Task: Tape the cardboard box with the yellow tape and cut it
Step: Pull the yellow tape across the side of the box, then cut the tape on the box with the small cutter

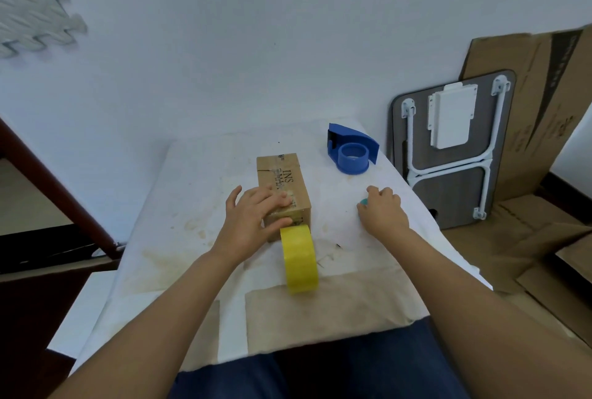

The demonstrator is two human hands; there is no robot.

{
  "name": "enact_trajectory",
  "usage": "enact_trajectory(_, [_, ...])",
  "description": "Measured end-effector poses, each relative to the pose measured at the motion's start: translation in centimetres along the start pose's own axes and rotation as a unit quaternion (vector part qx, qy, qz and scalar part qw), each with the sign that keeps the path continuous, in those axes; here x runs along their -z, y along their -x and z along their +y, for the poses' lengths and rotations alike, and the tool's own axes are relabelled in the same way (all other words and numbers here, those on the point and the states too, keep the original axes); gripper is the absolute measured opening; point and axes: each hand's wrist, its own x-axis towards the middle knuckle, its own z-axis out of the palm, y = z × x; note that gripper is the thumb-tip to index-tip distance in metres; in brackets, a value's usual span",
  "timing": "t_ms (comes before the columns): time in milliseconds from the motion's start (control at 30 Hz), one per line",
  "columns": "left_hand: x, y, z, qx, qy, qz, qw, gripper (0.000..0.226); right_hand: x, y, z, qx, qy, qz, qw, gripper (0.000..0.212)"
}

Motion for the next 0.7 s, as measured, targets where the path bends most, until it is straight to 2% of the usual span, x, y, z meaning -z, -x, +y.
enact_trajectory(133, [0.0, 0.2, 0.2, 0.006, 0.007, -0.005, 1.0, 0.048, 0.1, -0.5, 0.1, -0.022, -0.025, -0.036, 0.999, 0.04])
enact_trajectory(200, [0.0, 0.1, 0.1, 0.007, 0.012, -0.005, 1.0, 0.048, 0.6, -0.7, 0.0, -0.037, -0.087, -0.07, 0.993, 0.04])
enact_trajectory(267, [0.1, 0.0, 0.1, 0.01, 0.012, -0.007, 1.0, 0.048, 1.1, -0.4, -0.2, -0.054, -0.208, -0.087, 0.973, 0.035])
enact_trajectory(367, [0.1, 0.1, 0.1, 0.016, 0.007, -0.011, 1.0, 0.049, 1.5, 1.0, -0.9, -0.107, -0.449, -0.1, 0.881, 0.027])
enact_trajectory(433, [0.1, 0.1, 0.1, 0.018, 0.002, -0.011, 1.0, 0.05, 1.7, 1.9, -1.5, -0.135, -0.559, -0.106, 0.811, 0.025])
enact_trajectory(567, [0.4, -0.1, 0.2, 0.032, 0.007, -0.018, 0.999, 0.053, 2.3, 3.7, -2.4, -0.187, -0.752, -0.141, 0.616, 0.019])
enact_trajectory(600, [0.4, -0.1, 0.3, 0.036, 0.007, -0.021, 0.999, 0.053, 2.5, 4.2, -2.5, -0.189, -0.772, -0.158, 0.586, 0.02])
enact_trajectory(633, [0.4, -0.2, 0.3, 0.041, 0.007, -0.025, 0.999, 0.052, 2.6, 4.7, -2.5, -0.186, -0.78, -0.175, 0.571, 0.022])
enact_trajectory(700, [0.3, -0.1, 0.5, 0.052, 0.01, -0.031, 0.998, 0.047, 2.6, 5.5, -2.5, -0.164, -0.784, -0.197, 0.565, 0.029])
